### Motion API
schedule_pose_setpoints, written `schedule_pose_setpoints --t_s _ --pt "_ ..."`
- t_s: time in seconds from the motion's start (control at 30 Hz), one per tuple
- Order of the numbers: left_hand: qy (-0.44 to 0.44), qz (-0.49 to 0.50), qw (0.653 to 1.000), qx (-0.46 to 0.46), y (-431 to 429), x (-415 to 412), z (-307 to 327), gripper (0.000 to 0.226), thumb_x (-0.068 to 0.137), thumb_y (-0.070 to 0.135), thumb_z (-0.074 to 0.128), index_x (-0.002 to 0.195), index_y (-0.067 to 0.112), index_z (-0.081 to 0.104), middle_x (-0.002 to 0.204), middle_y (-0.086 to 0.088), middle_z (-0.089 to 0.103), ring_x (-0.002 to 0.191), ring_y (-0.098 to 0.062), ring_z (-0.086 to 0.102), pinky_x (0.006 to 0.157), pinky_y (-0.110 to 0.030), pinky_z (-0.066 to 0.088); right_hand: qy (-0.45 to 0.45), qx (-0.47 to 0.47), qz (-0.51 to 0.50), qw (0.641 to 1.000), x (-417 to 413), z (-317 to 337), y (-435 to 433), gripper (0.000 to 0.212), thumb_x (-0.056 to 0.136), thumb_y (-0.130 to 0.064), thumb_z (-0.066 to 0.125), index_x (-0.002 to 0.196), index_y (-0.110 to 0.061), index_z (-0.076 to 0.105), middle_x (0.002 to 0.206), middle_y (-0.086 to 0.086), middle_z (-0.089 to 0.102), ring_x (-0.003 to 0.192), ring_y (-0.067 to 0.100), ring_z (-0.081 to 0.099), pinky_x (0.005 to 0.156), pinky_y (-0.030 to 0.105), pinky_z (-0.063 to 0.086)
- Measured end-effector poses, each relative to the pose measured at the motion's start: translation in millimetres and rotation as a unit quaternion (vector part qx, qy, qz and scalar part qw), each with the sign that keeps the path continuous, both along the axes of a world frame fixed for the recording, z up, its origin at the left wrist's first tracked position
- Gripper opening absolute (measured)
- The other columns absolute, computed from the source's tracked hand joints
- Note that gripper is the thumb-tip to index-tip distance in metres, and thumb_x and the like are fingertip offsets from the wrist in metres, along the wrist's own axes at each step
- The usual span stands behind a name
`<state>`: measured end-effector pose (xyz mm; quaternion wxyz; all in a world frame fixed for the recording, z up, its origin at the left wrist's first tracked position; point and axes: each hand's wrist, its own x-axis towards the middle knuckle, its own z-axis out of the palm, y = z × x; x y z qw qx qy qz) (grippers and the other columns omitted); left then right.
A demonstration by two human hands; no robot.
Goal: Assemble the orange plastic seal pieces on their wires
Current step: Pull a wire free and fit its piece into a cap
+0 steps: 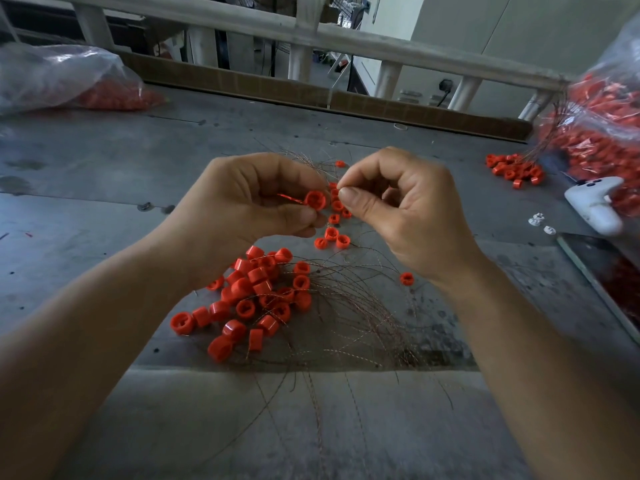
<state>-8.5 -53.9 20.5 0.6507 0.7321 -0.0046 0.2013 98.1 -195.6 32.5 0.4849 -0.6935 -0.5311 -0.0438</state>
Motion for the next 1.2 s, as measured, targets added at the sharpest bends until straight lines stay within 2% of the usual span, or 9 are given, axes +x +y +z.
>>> schedule_pose_setpoints --t_s 0.13,0.3,0.4,0.5,0.73,0.93,1.1,1.2 --pt "-0.001 0.002 1.000 0.006 -0.3 -0.7 0.8 0.029 0.057 0.015 0.066 0.086 0.017 0.066 0.079 0.001 0.072 0.075 -0.014 0.070 0.065 -0.016 0.053 -0.001 0.001 0.001 1.000 -1.4 0.7 -0.5 0.020 0.079 -0.010 0.064 0.075 -0.029 0.057 0.073 -0.010 0.058 0.066 -0.001 0.053 0.059 0.008 0.039" --pt "-0.002 0.036 0.999 0.018 1.8 0.2 0.3 0.036 0.043 0.034 0.072 0.078 0.029 0.073 0.080 0.004 0.073 0.075 -0.011 0.070 0.068 -0.014 0.052 0.003 0.004 -0.001 1.000 -3.1 0.4 -0.4 0.022 0.079 -0.009 0.064 0.074 -0.029 0.057 0.072 -0.011 0.057 0.065 -0.002 0.054 0.055 0.008 0.039" --pt "-0.002 0.034 0.999 -0.008 3.2 1.1 -1.0 0.032 0.049 0.026 0.071 0.081 0.024 0.073 0.083 0.000 0.073 0.082 -0.015 0.070 0.073 -0.018 0.053 0.018 0.011 -0.002 1.000 -3.9 0.4 0.4 0.024 0.080 -0.006 0.064 0.074 -0.028 0.057 0.071 -0.010 0.058 0.063 0.000 0.055 0.050 0.007 0.039" --pt "-0.005 0.045 0.998 0.046 -0.2 1.1 -0.6 0.029 0.056 0.019 0.068 0.085 0.018 0.068 0.086 0.001 0.073 0.081 -0.013 0.070 0.072 -0.016 0.053 0.036 0.017 0.004 0.999 -6.4 0.0 1.3 0.022 0.080 -0.004 0.064 0.073 -0.024 0.059 0.069 -0.009 0.058 0.059 0.000 0.056 0.048 0.005 0.038" --pt "-0.021 0.060 0.997 0.049 -6.1 -0.3 2.5 0.029 0.050 0.024 0.069 0.078 0.019 0.065 0.076 0.008 0.072 0.071 -0.008 0.069 0.065 -0.012 0.051 0.024 -0.030 0.012 0.999 -9.9 -2.4 2.7 0.012 0.081 -0.003 0.064 0.075 -0.013 0.062 0.066 -0.013 0.055 0.055 -0.004 0.052 0.050 0.006 0.036" --pt "-0.024 0.069 0.997 0.024 -4.6 0.5 1.6 0.028 0.050 0.016 0.069 0.078 0.016 0.064 0.076 0.006 0.072 0.073 -0.009 0.069 0.066 -0.014 0.052 0.028 -0.035 0.007 0.999 -10.0 -1.1 2.2 0.014 0.080 -0.002 0.064 0.073 -0.014 0.061 0.063 -0.012 0.055 0.054 -0.001 0.051 0.050 0.008 0.037" --pt "-0.036 0.054 0.998 -0.009 -1.1 0.9 -0.7 0.030 0.045 0.026 0.074 0.075 0.022 0.072 0.078 0.003 0.073 0.075 -0.012 0.070 0.069 -0.017 0.053 0.044 -0.033 0.005 0.998 -10.0 -1.0 1.9 0.014 0.080 0.000 0.064 0.073 -0.012 0.062 0.063 -0.008 0.056 0.053 -0.003 0.052 0.047 0.005 0.037" --pt "-0.042 0.018 0.999 -0.021 0.6 1.2 -0.4 0.034 0.045 0.014 0.082 0.077 0.022 0.075 0.082 0.001 0.073 0.081 -0.015 0.070 0.073 -0.019 0.053 0.052 -0.019 0.006 0.998 -9.3 0.3 0.8 0.018 0.080 0.002 0.064 0.072 -0.013 0.061 0.061 -0.010 0.055 0.050 -0.006 0.053 0.046 0.003 0.037"
